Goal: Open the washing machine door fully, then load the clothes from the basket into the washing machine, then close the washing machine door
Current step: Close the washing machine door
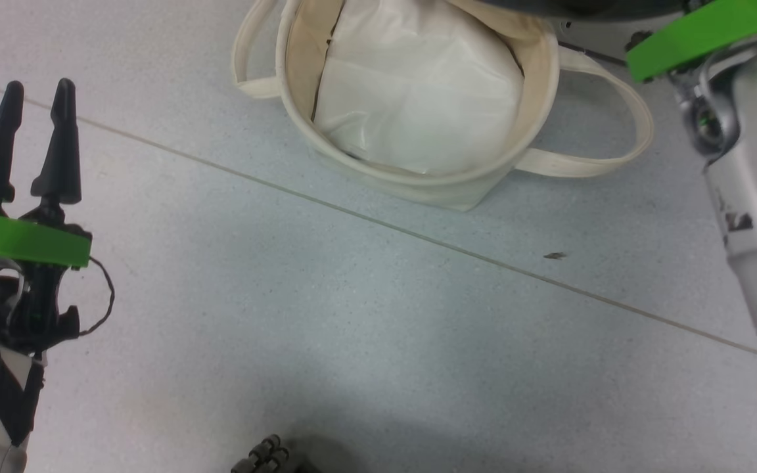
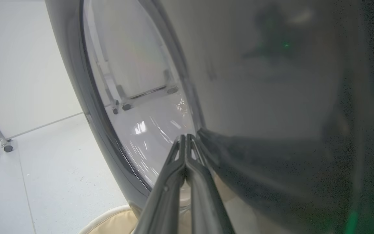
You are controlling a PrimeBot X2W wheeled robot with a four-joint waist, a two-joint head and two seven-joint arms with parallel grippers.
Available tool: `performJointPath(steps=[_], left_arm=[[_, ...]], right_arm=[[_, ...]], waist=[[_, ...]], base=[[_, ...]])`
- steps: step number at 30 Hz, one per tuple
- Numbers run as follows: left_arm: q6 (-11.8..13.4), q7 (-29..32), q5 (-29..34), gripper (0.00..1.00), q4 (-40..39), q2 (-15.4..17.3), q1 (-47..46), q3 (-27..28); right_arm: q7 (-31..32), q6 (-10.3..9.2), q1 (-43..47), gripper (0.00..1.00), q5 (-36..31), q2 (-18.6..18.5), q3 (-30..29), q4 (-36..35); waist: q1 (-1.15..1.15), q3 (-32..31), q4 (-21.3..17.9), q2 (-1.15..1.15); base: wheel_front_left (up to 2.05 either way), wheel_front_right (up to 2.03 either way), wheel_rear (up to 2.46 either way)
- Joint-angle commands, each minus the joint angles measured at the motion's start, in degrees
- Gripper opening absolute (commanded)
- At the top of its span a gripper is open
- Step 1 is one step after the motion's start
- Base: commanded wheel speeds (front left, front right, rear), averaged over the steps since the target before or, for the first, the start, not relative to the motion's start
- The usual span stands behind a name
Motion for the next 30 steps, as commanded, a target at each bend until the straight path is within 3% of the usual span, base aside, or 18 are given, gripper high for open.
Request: performJointPath(steps=[1,10,21,30], left_arm=[[-0.3,-0.7,-0.4,1.0,-1.6,3.1,-0.8,2.9],[-0.3,-0.7,-0.6,1.0,-1.0,2.5,-1.1,3.6],[-0.3,-0.7,-0.3,1.0,-0.6,2.3,-0.7,3.7],[-0.3,-0.7,-0.1,1.0,0.2,2.4,-0.2,3.4]], right_arm=[[-0.3,0.41,-3.3,0.0,-0.9,1.0,-1.7,0.2],[-0.3,0.41,-9.2,0.0,-3.1,1.5,-6.3,5.7],[-0.3,0.41,-12.4,0.0,-8.9,3.5,-16.3,9.1],[-0.3,0.41,-9.2,0.0,-10.1,6.2,-17.7,10.6]], waist=[[0.0,0.5,0.3,0.0],[0.0,1.0,1.0,0.0],[0.0,-0.2,1.2,0.0],[0.0,-2.9,0.4,0.0]], base=[[0.0,0.0,0.0],[0.0,0.0,0.0],[0.0,0.0,0.0],[0.0,0.0,0.0]])
